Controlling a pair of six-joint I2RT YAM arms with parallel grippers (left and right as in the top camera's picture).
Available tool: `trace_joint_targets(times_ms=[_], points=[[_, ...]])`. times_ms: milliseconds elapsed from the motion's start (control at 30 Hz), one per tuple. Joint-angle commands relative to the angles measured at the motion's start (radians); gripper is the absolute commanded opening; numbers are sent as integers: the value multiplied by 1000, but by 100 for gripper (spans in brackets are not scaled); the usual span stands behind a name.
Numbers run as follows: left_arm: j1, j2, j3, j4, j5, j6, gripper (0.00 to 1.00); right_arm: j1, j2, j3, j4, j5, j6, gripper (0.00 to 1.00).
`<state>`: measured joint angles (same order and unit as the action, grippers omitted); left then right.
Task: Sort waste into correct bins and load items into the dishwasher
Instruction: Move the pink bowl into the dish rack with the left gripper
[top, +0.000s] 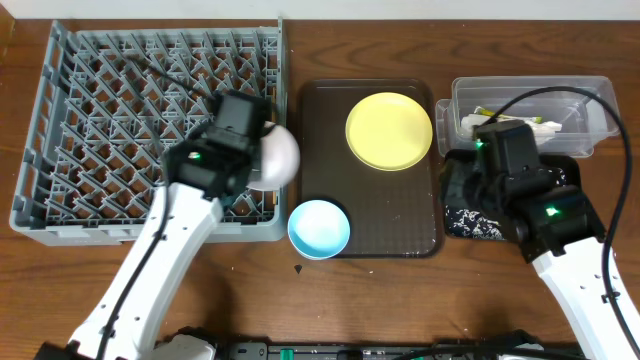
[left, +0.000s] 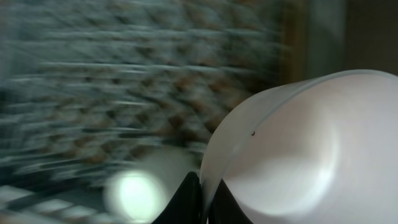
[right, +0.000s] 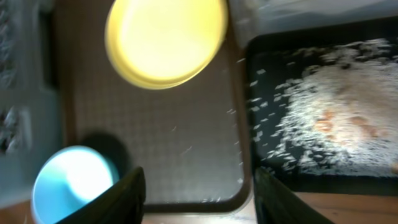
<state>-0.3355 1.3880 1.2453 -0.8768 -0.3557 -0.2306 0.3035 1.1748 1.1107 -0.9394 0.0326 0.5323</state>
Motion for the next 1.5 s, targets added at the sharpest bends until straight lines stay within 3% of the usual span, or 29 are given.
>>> trace_joint_targets(times_ms=[0, 200, 367, 667, 1133, 1333, 1467], points=[[28, -11, 18, -16, -383, 36, 7, -67, -11, -3, 21, 89, 81, 59], [30, 31, 18, 36, -708, 93, 7, -218, -11, -3, 22, 93, 80, 64], [30, 147, 17, 126, -818, 167, 7, -327, -11, -3, 23, 14, 80, 68], [28, 376, 17, 280, -1008, 209, 8, -331, -11, -3, 18, -2, 79, 69], [-59, 436, 17, 334, -829, 211, 9, -331, -11, -3, 17, -15, 72, 70], [-60, 436, 17, 332, -832, 212, 11, -331, -11, -3, -1, -15, 72, 70], [-57, 436, 17, 300, -921, 180, 8, -330, -11, -3, -15, -15, 72, 70]])
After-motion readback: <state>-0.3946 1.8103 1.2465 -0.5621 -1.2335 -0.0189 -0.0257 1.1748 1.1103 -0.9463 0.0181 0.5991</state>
